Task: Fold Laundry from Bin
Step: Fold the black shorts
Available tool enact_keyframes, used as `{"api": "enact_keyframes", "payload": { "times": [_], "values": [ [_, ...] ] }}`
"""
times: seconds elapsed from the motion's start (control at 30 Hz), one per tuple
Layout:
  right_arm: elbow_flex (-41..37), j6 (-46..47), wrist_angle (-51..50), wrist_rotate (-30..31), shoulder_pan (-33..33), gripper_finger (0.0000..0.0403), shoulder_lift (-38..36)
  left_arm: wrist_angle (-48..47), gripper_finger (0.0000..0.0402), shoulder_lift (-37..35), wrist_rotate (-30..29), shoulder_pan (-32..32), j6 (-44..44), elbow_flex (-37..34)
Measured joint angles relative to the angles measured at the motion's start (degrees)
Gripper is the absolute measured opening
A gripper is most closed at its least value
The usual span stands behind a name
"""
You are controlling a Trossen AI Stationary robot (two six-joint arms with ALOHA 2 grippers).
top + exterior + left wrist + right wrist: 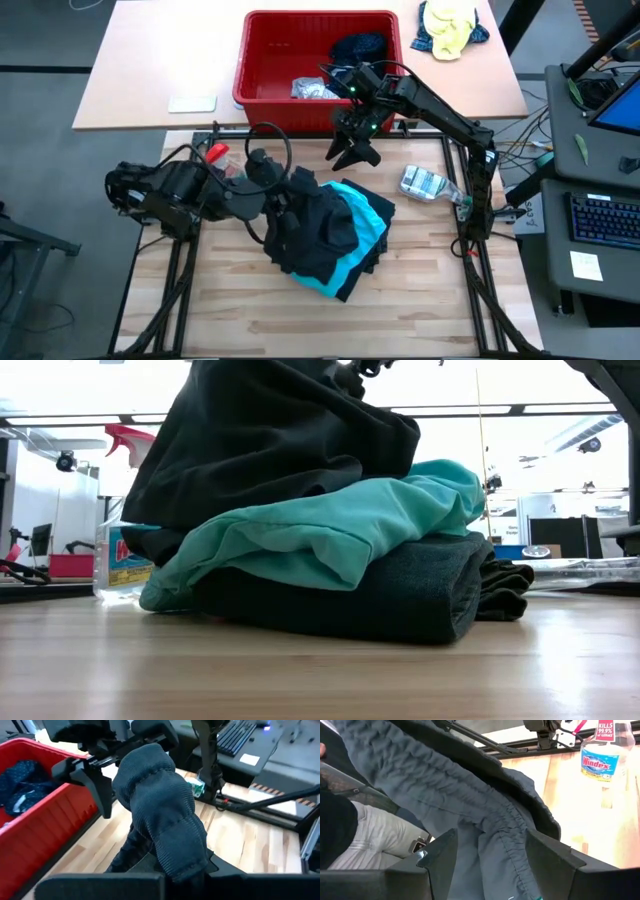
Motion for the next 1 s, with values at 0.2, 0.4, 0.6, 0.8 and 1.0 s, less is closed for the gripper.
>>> {"api": "enact_keyframes", "payload": {
  "times": [0.2, 0.4, 0.6, 0.8, 1.0],
  "values": [
    [0.00, -0.32, -1.84, 0.00, 0.00, 0.0219, -0.01, 16.59, 0.0009, -6.98, 1.48, 0.00, 0.02, -14.33],
    [0.00, 0.10, -2.69, 0.00, 0.00, 0.0219, 0.01, 34.38, 0.0009, -13.72, 2.62, 0.00, 0.08, -28.68],
    [0.00, 0.20, -2.69, 0.00, 0.00, 0.0219, 0.01, 47.19, 0.0009, -17.32, 3.18, 0.00, 0.38, -37.85],
    [0.00, 0.65, -2.69, 0.00, 0.00, 0.0219, 0.01, 49.11, 0.0009, -18.03, 3.89, 0.00, 0.55, -39.23],
    [0.00, 1.18, -2.69, 0.00, 0.00, 0.0219, 0.01, 49.11, 0.0009, -18.17, 4.56, 0.02, 2.71, -38.92]
  ]
}}
